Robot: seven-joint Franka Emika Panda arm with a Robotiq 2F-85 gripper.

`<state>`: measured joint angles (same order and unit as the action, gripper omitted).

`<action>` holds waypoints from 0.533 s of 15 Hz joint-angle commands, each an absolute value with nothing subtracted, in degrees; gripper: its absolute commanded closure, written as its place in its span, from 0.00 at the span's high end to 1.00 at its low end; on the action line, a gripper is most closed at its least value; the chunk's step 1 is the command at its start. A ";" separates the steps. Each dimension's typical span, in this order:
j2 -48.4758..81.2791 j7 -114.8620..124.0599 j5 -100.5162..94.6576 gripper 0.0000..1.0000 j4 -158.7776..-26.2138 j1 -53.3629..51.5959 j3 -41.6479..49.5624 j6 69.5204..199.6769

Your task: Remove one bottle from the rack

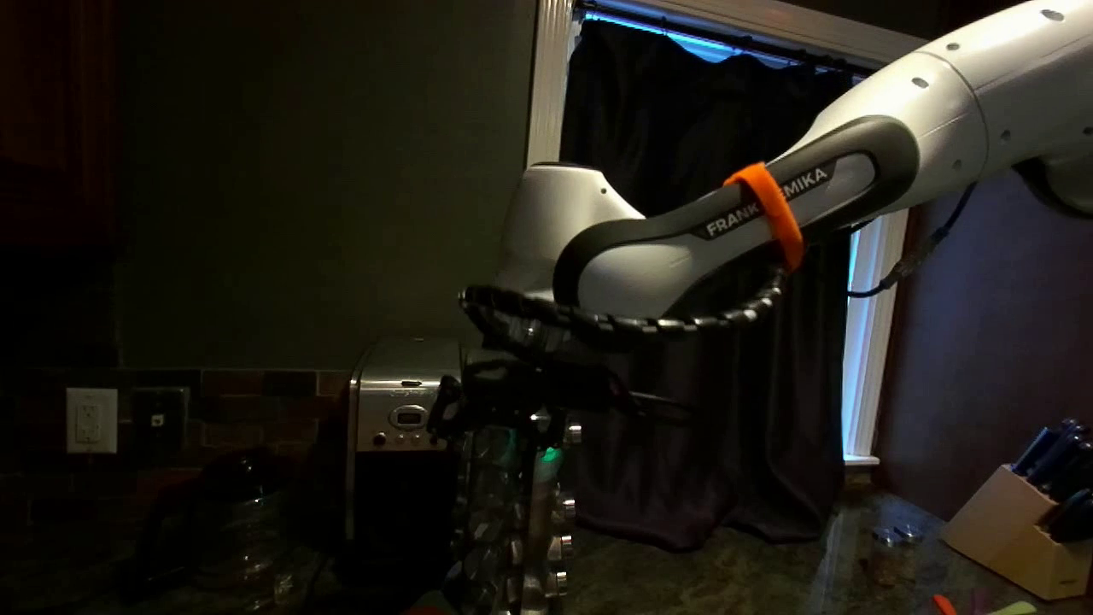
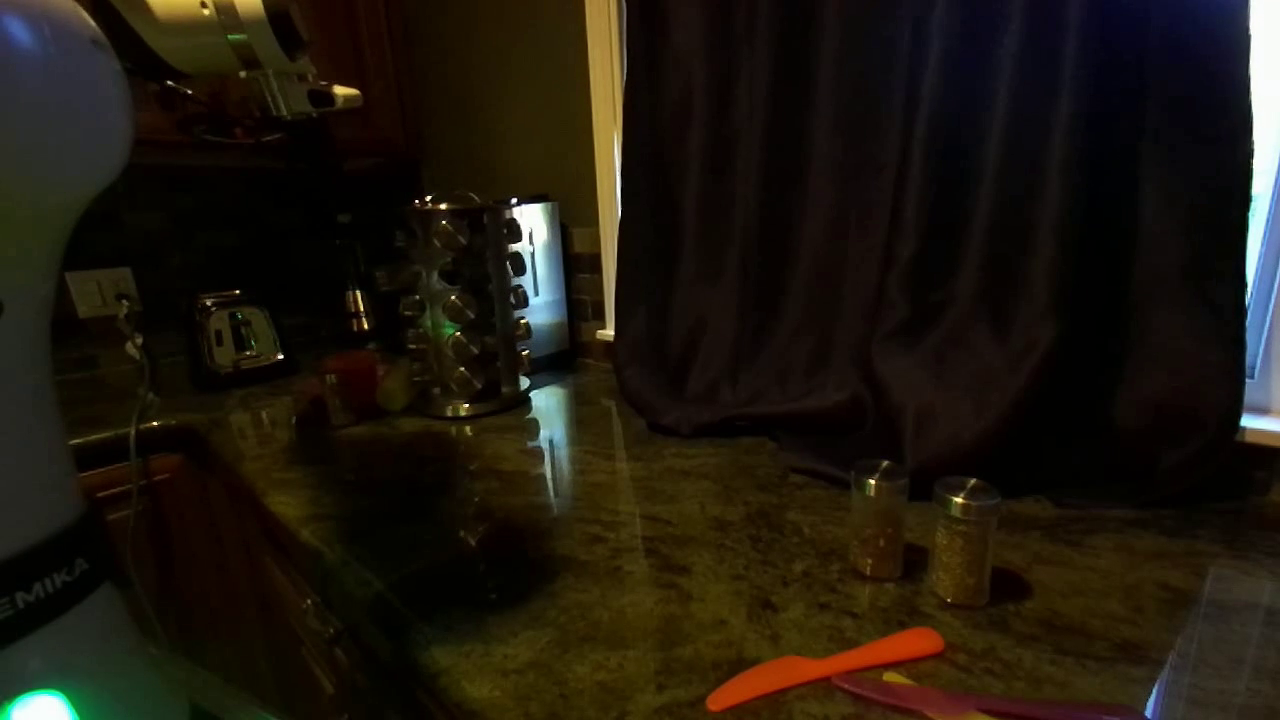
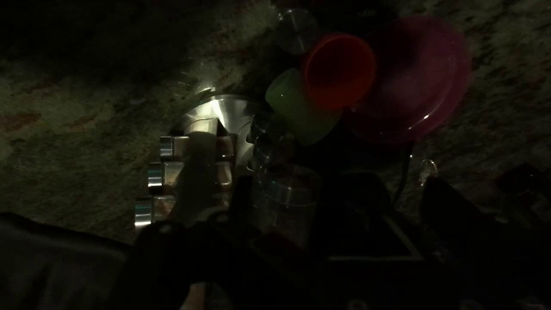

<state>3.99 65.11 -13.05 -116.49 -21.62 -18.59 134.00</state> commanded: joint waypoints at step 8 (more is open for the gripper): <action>10.14 85.91 -31.68 1.00 -118.08 -24.17 -16.53 137.46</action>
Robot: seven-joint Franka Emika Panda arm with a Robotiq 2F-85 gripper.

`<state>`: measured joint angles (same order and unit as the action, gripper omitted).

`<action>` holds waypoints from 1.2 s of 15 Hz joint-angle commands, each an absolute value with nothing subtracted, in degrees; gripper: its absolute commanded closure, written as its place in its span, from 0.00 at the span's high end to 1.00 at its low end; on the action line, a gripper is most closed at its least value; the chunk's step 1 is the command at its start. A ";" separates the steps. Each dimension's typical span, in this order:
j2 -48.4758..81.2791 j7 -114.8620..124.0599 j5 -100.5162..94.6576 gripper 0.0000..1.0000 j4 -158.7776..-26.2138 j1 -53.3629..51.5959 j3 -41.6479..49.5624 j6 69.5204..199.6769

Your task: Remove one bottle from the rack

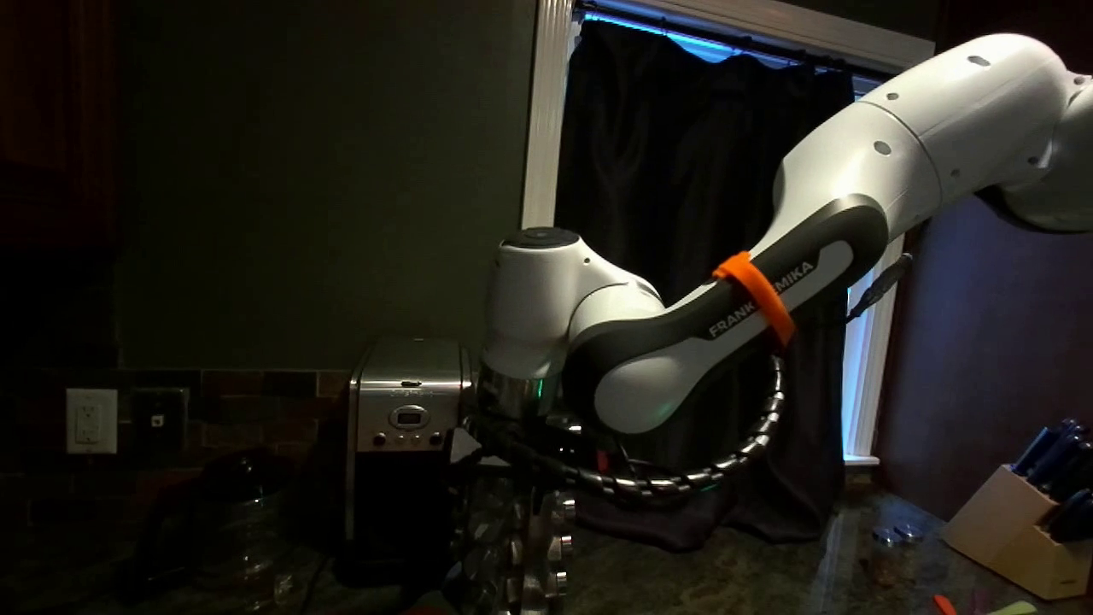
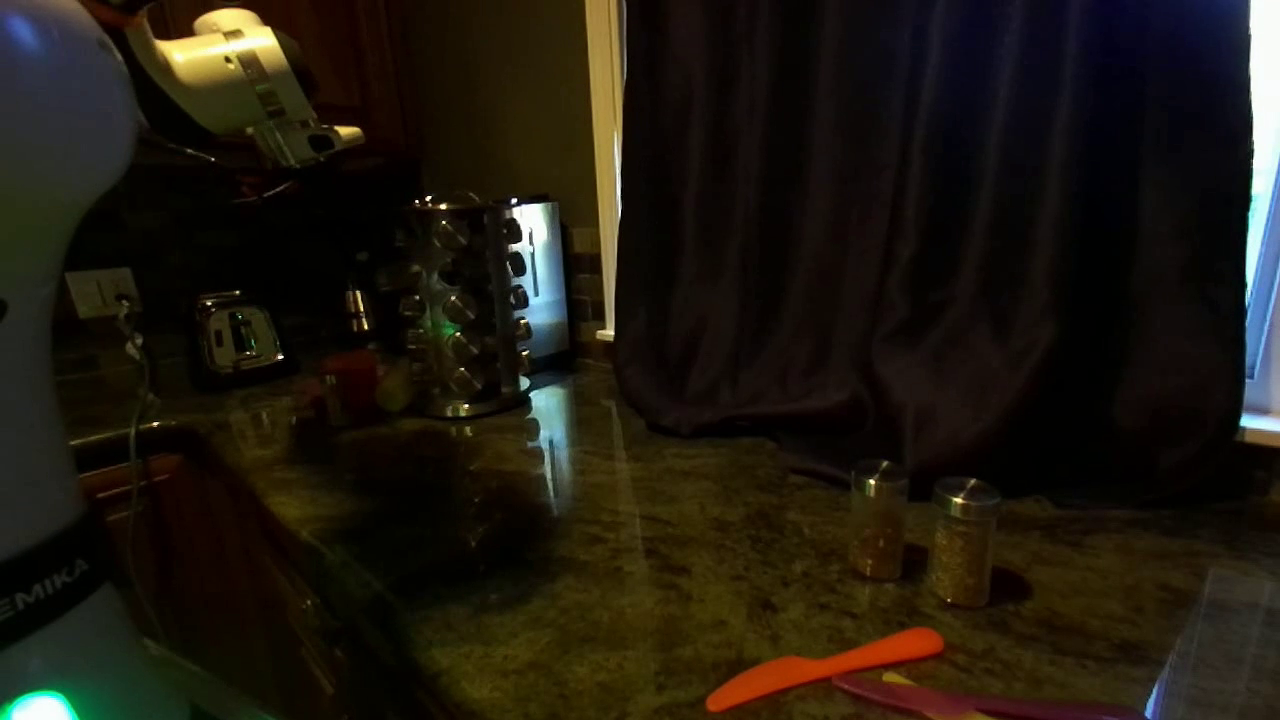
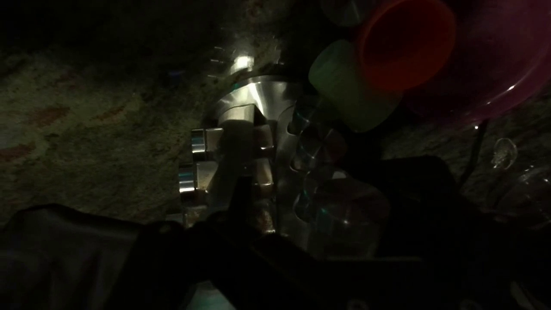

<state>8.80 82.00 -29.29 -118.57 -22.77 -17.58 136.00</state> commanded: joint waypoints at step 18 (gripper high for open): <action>16.72 100.06 -46.75 0.58 -112.25 -26.59 -13.74 136.95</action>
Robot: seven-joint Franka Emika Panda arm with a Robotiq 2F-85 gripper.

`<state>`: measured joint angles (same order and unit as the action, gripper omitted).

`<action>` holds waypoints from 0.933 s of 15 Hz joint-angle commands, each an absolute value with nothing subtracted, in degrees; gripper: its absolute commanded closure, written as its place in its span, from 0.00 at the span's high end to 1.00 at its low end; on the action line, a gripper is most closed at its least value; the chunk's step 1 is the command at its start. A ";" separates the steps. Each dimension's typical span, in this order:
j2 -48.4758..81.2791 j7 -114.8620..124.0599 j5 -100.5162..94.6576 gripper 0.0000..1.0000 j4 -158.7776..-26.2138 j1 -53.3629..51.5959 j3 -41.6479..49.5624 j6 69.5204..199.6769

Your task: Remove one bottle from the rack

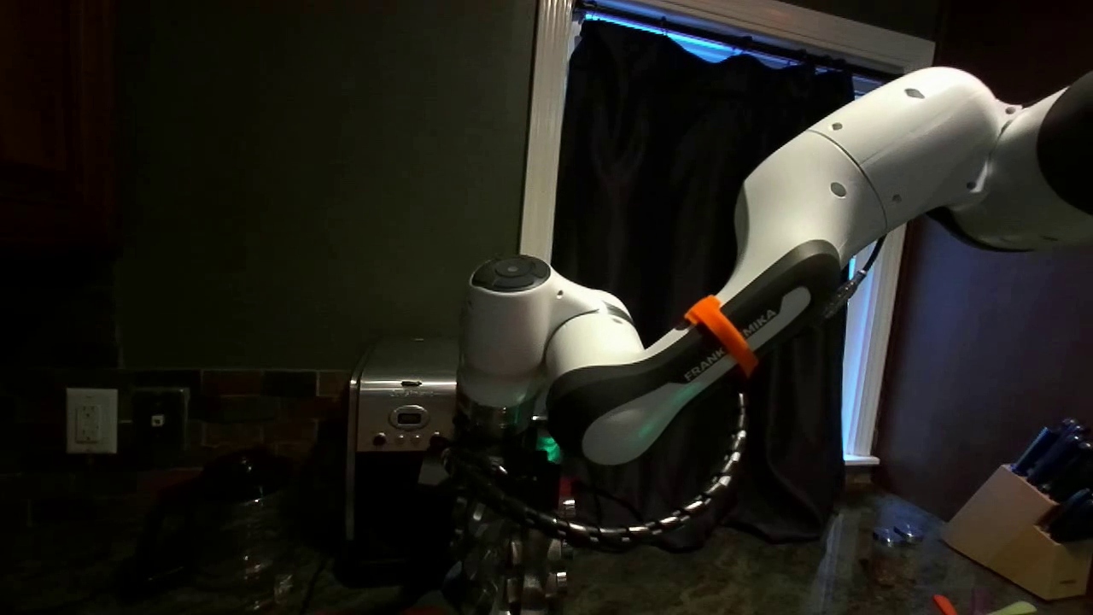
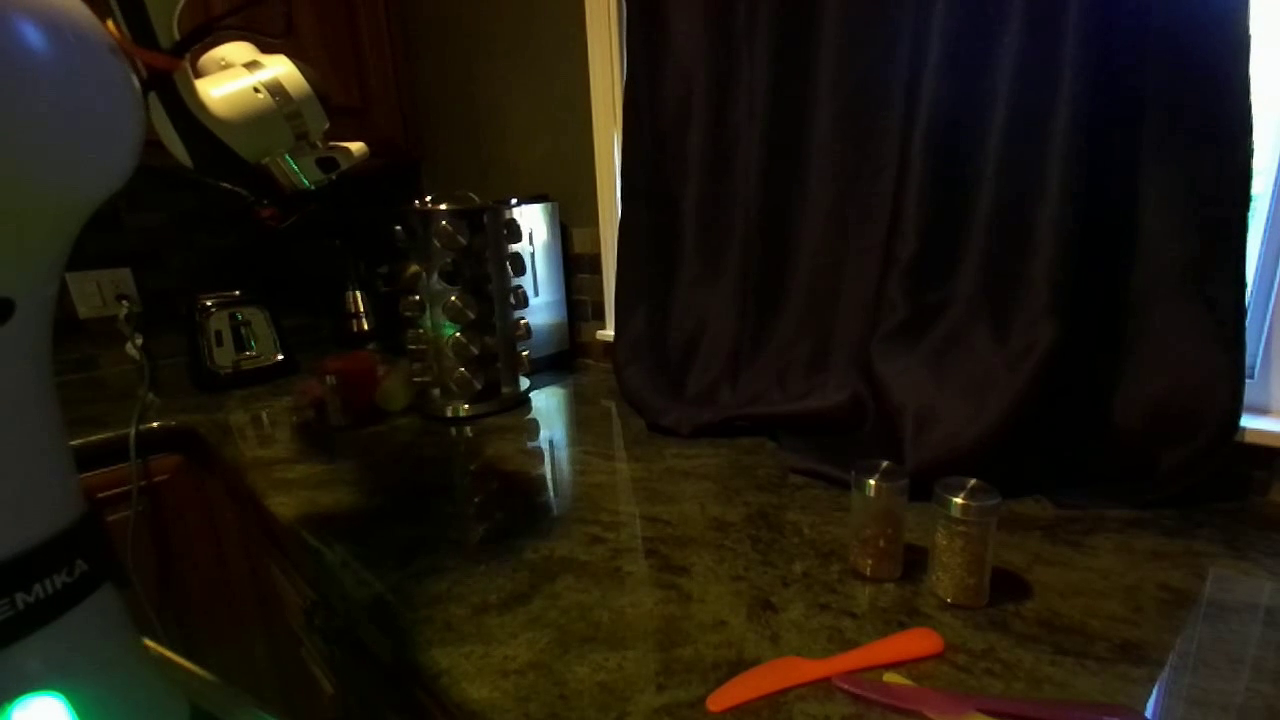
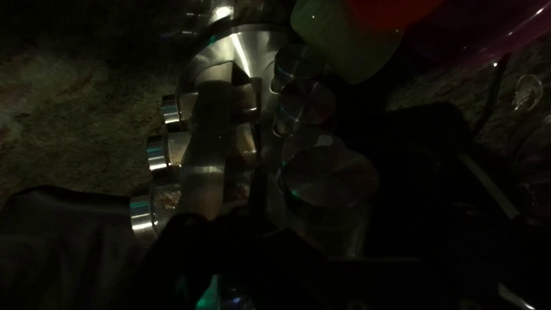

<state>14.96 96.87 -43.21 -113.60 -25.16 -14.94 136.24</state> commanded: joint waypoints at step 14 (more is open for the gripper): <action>14.02 93.01 -37.05 0.24 -111.72 -24.65 -14.96 135.09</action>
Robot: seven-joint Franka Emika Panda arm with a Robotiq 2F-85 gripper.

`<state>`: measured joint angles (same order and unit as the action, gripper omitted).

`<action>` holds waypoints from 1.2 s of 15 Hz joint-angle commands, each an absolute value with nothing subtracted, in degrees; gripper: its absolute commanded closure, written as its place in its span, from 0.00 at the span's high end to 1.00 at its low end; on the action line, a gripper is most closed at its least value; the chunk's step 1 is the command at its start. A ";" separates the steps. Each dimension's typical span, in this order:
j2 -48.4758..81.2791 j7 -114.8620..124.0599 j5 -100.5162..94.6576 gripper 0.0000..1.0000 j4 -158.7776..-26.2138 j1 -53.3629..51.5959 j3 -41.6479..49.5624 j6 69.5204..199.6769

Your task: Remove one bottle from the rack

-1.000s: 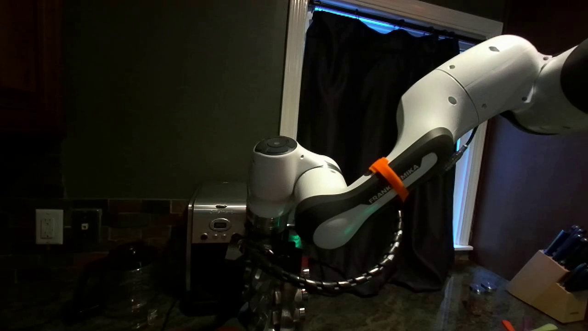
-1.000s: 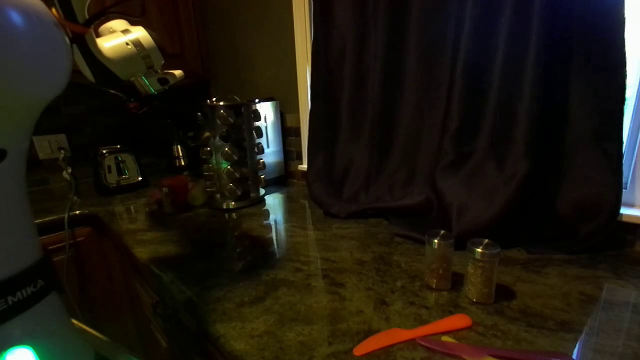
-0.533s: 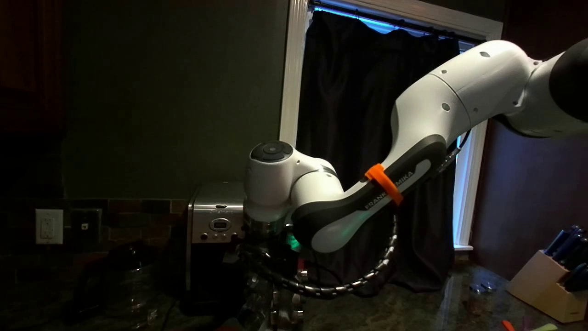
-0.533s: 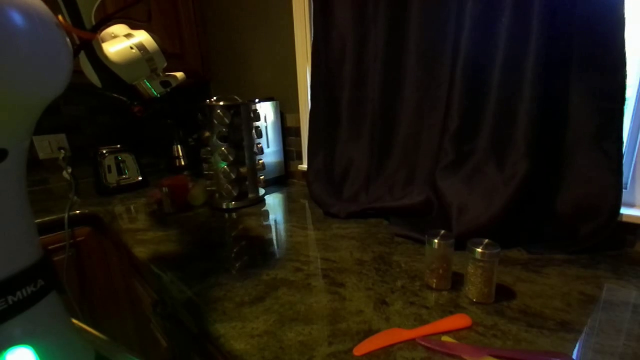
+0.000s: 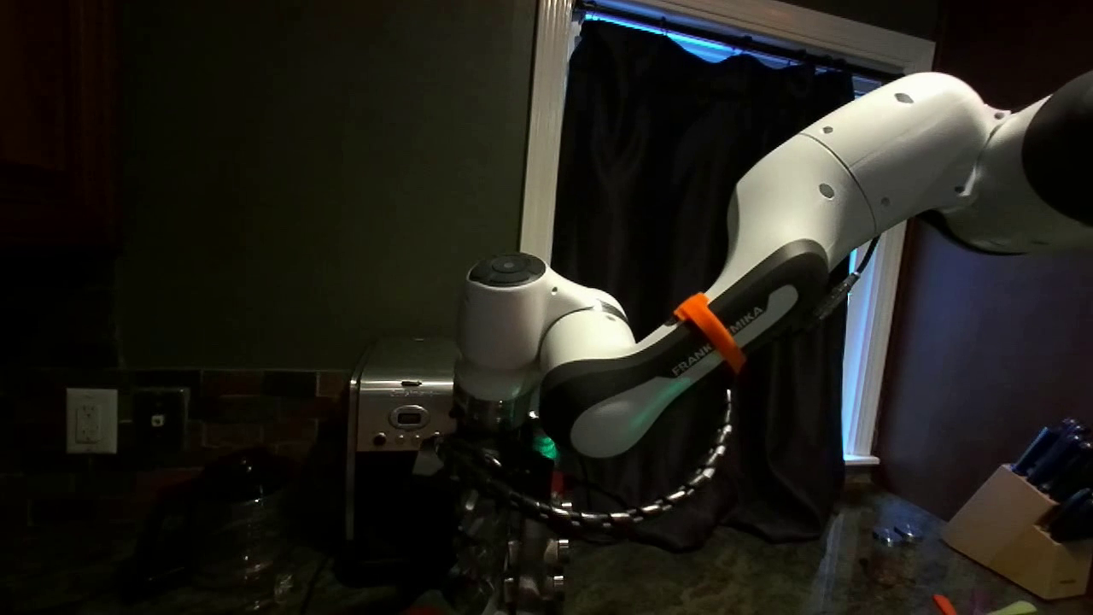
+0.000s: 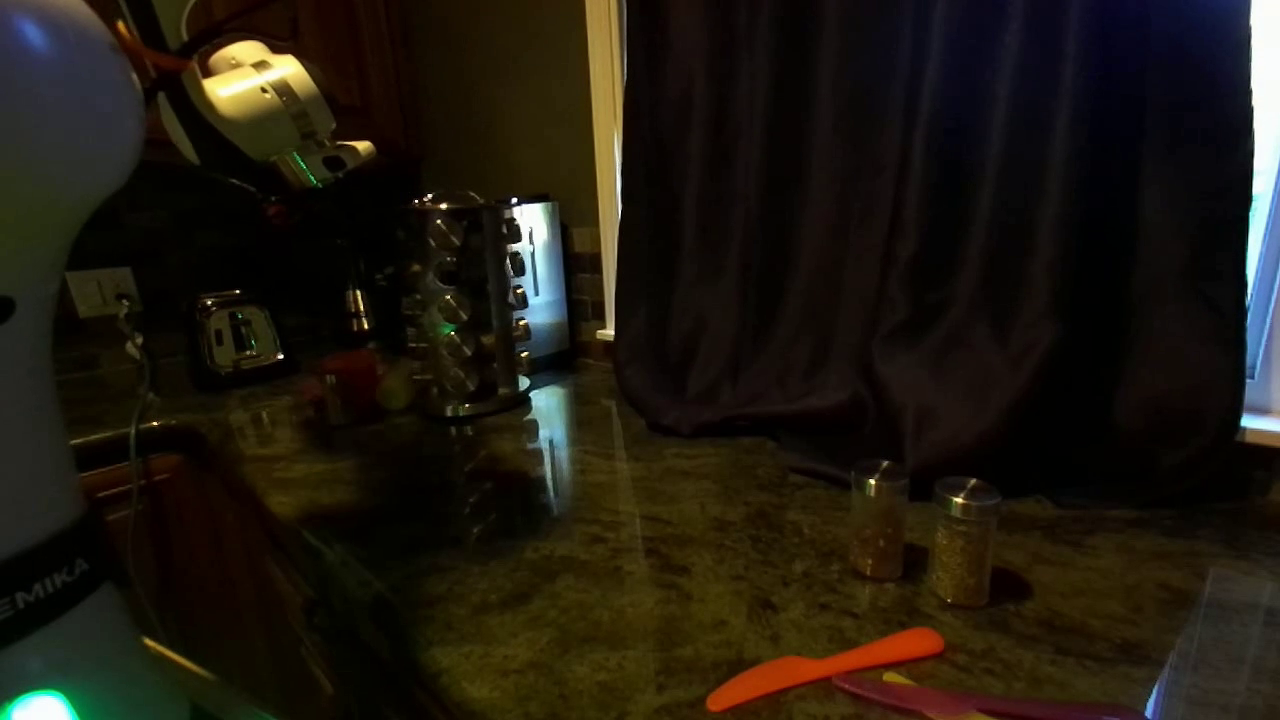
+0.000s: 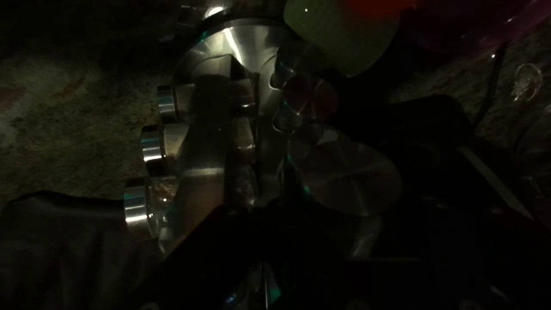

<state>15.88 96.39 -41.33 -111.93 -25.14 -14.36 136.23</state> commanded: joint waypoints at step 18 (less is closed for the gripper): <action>12.18 81.12 -27.55 0.24 -111.32 -26.16 -14.09 133.55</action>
